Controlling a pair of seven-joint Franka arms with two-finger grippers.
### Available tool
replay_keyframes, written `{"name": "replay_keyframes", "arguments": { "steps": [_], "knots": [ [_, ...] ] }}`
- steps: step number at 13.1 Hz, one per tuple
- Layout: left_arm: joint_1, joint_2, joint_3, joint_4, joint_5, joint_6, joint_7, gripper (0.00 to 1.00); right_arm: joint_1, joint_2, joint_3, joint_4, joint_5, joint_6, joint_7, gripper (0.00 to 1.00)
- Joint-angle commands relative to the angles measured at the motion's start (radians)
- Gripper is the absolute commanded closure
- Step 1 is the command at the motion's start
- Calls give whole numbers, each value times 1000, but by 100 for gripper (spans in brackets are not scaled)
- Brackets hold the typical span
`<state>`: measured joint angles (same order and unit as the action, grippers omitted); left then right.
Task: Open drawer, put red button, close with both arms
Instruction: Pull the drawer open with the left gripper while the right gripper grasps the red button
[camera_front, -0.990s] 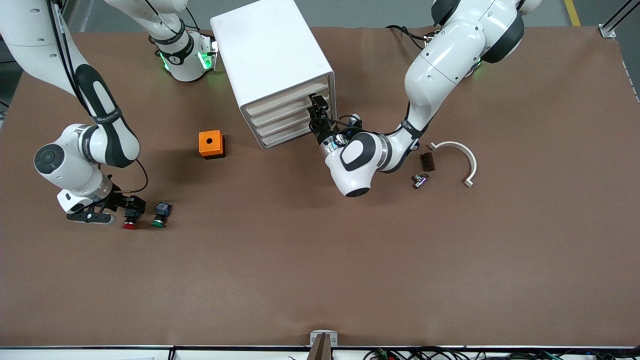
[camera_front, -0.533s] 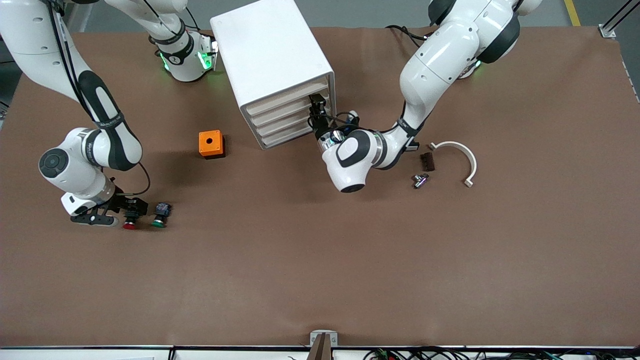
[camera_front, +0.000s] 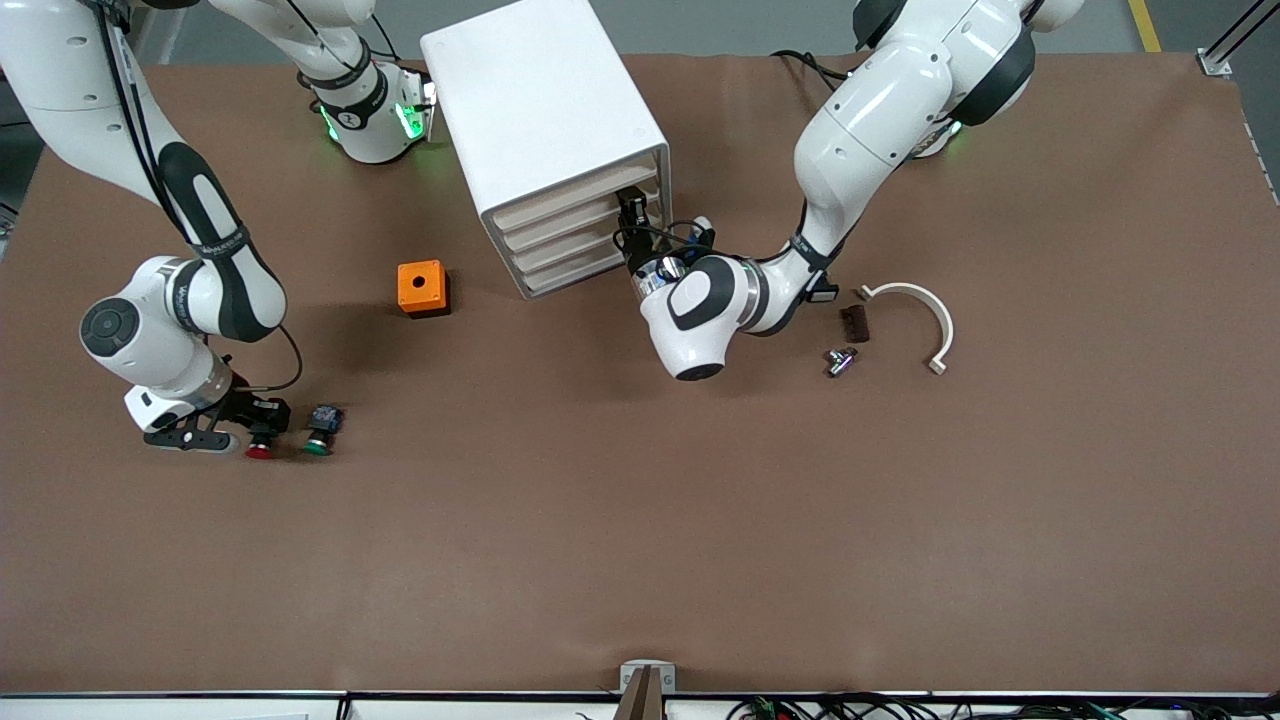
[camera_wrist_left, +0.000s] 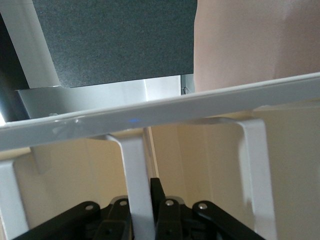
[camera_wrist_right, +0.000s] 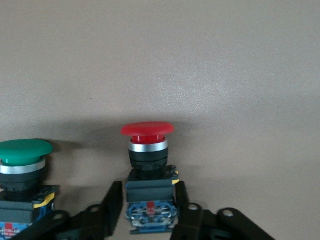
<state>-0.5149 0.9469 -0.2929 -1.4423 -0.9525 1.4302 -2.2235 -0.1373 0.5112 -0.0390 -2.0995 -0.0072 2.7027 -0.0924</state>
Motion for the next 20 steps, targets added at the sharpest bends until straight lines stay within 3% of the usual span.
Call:
{"name": "replay_keyframes", "arguments": {
  "steps": [1,5,11,16,20],
  "knots": [
    [7,1,34,10,-22,-11,24,90,-5,12,8,16,0,-3,-3,100],
    [50,1,57,16,-23,-10,25,89,-4,-16,11,33,0,-35,-3,100],
    [134,1,63,23,-23,-2,25,85,-2,-149,16,139,9,-366,40,100],
    [193,-2,63,39,-23,15,28,85,114,-269,21,297,27,-762,323,100],
    [211,-4,66,42,-22,21,33,85,243,-345,24,326,93,-880,577,100]
  ]
}}
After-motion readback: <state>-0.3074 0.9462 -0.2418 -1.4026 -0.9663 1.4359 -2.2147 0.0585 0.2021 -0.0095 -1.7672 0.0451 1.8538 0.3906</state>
